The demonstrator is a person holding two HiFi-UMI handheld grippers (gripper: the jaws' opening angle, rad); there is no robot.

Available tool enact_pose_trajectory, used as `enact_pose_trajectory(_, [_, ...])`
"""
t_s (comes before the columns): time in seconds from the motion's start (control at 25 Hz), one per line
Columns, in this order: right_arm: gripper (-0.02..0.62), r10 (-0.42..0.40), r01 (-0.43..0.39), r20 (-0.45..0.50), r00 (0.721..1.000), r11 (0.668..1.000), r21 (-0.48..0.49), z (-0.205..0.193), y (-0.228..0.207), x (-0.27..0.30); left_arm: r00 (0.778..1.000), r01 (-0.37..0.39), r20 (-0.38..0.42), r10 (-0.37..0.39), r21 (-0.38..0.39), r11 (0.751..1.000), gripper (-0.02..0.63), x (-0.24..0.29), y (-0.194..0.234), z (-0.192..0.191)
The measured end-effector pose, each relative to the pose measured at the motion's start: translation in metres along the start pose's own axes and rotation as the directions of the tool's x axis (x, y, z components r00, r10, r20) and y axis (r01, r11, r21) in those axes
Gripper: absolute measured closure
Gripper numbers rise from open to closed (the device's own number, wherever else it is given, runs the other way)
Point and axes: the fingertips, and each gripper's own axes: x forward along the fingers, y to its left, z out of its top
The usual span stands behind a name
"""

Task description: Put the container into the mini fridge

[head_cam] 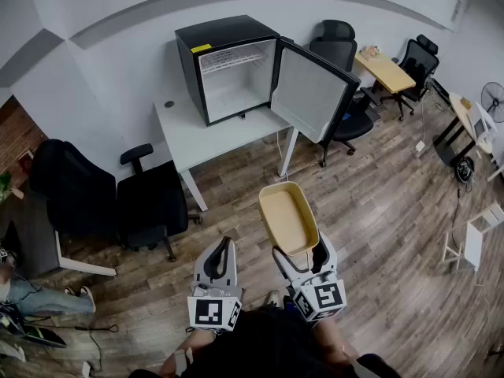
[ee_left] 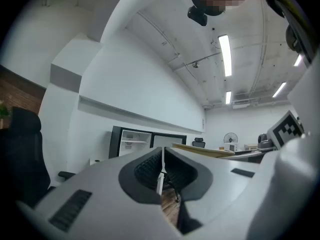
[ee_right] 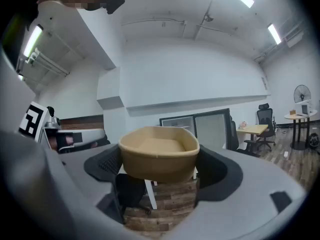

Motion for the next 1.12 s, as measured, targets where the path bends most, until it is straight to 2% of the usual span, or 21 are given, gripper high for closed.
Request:
enact_pose_trajectory(0.64, [0.118,-0.006,0.006,0.002,1.000,1.000,0.006,0.000,-0.025,-0.010,1.000,0.001,-0.026,-0.001,-0.001,1.000,0.584,0.010,-0.027,-0.008])
enact_pose_trajectory(1.12, [0.117,0.060,-0.060,-0.007,0.998,0.998,0.003,-0.004,-0.091,-0.020,0.999,-0.034,-0.039,0.034,0.019,0.999,0.584,0.042,-0.092,-0.020])
